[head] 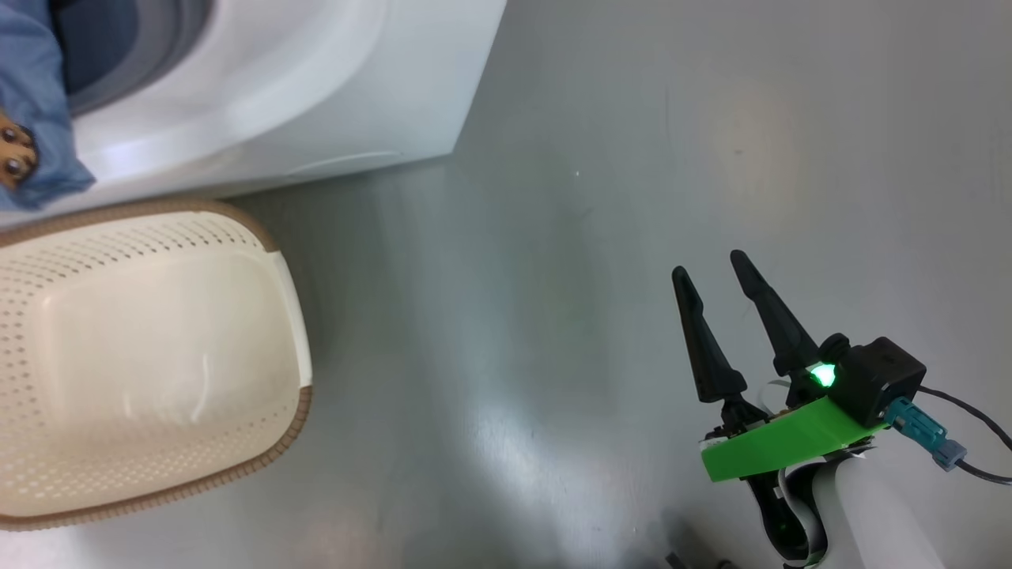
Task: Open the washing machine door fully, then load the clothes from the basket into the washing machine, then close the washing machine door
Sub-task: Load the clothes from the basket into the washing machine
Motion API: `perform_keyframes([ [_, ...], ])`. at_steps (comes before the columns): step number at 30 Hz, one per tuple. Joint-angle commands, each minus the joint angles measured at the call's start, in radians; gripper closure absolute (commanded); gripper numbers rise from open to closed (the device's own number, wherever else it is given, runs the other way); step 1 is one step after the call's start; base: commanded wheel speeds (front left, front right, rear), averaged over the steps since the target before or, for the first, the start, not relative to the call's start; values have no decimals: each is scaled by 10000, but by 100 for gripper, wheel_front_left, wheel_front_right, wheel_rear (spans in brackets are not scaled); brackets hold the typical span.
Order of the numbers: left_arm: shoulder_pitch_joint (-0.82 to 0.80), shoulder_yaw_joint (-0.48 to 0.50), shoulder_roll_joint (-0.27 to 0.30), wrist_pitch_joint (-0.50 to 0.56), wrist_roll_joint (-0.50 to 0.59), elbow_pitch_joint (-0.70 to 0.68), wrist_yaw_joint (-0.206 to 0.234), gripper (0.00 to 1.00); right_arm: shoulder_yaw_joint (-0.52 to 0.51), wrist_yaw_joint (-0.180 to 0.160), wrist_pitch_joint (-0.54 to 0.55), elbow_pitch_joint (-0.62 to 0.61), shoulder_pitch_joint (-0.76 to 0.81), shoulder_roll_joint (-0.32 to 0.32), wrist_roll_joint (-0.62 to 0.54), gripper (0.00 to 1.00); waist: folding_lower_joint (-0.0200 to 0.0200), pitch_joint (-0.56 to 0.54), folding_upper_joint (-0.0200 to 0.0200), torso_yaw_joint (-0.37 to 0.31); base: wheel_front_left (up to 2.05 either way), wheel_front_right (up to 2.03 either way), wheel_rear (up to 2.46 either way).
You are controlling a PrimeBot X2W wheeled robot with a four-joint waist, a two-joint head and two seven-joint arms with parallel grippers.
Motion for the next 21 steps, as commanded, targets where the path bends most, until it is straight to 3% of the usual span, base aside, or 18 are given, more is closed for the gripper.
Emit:
perform_keyframes([
  [1, -313, 159, 637, 138, 83, -71, -20, 100, 234, 62, -48, -252, 156, 22, 58, 0, -1, 316, 0, -65, 0, 0, 0],
  [11, -2211, -384, 586, 829, 447, 760, 60, 100, 400, 62, -48, -433, 8, 22, 196, 0, -1, 1182, 0, -63, 0, 0, 0],
  [21, -3529, -933, 583, -574, 1256, 1148, 203, 100, 753, 62, -48, -522, 80, 22, 315, 0, -1, 1589, 0, -207, 0, 0, 0],
])
